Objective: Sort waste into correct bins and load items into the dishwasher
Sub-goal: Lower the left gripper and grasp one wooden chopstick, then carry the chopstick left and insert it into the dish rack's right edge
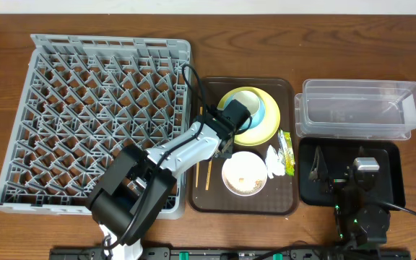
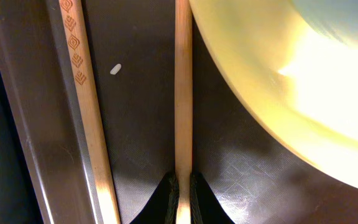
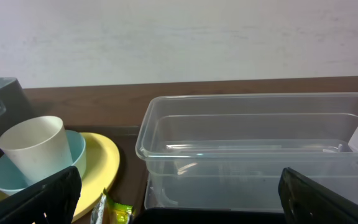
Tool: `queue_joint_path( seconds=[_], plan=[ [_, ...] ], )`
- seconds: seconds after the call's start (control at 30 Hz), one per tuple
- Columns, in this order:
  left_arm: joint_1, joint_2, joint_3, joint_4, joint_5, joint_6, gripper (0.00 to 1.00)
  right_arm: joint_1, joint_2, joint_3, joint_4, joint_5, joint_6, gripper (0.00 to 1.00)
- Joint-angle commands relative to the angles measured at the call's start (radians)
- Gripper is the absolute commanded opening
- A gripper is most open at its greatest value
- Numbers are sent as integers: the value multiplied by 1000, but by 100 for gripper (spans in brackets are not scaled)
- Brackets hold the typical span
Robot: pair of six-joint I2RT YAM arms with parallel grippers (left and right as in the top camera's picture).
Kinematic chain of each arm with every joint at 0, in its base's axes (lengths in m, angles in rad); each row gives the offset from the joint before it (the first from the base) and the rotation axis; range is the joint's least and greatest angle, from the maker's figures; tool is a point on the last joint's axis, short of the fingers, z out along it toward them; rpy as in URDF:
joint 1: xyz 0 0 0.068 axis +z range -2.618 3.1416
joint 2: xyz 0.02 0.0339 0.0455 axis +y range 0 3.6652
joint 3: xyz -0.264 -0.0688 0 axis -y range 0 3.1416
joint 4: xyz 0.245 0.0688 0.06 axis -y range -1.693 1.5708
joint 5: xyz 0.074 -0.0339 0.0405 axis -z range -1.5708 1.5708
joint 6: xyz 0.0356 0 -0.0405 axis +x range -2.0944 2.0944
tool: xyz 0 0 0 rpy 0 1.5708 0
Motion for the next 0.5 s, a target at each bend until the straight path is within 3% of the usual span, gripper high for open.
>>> queue_joint_path(
  seconds=[0.0,0.13,0.47],
  plan=[
    [3,39,-14,-24,-63,7,8,4,-2,-1,-5,0,-13,99],
    [3,-36,-11,-47,-140,6,7,4,-2,-1,-5,0,-13,99],
    [3,-296,-11,-72,-143,14,8,4,-2,-1,-5,0,-13,99]
  ],
)
